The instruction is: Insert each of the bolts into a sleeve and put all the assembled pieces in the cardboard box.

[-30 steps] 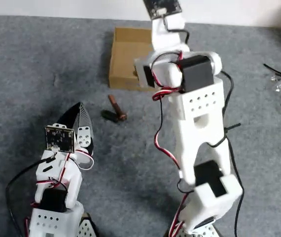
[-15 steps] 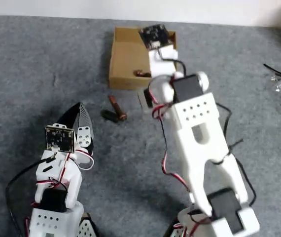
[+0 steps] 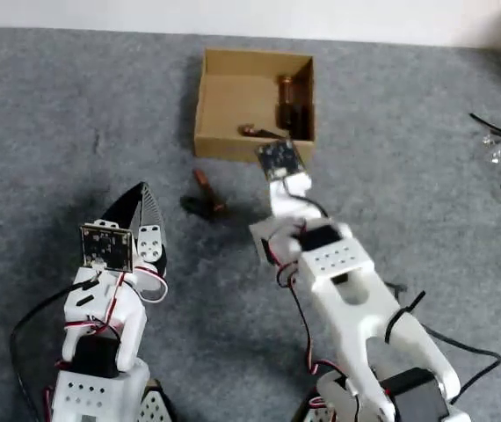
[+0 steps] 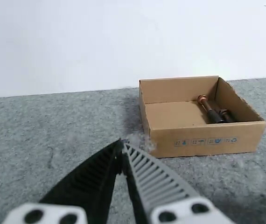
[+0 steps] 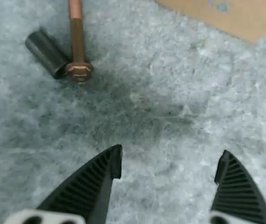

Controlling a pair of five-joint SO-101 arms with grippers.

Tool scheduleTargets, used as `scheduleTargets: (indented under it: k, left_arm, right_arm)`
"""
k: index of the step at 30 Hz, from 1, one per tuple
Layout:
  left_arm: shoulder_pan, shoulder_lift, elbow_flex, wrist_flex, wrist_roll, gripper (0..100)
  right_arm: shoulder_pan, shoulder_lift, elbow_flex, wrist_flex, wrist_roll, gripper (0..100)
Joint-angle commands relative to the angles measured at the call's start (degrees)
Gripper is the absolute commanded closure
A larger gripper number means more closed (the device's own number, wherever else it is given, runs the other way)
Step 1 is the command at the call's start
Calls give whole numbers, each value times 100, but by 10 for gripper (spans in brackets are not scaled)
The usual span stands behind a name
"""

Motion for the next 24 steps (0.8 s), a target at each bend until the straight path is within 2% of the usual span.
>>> scheduleTargets:
  k: [1, 7, 18, 24]
  left_arm:
    - [110, 4, 119, -123, -44, 993]
    - [110, 4, 119, -123, -44, 993]
    - [57, -48, 119, -123, -62, 993]
    - [-444, -48, 75, -123, -536, 993]
  right_arm:
    - [-57, -242, 295, -708, -35, 707]
    - [-57, -180, 462, -1095, -44, 707]
    - [-31, -242, 954, -1130, -44, 707]
    - [-57, -251, 954, -1130, -44, 707]
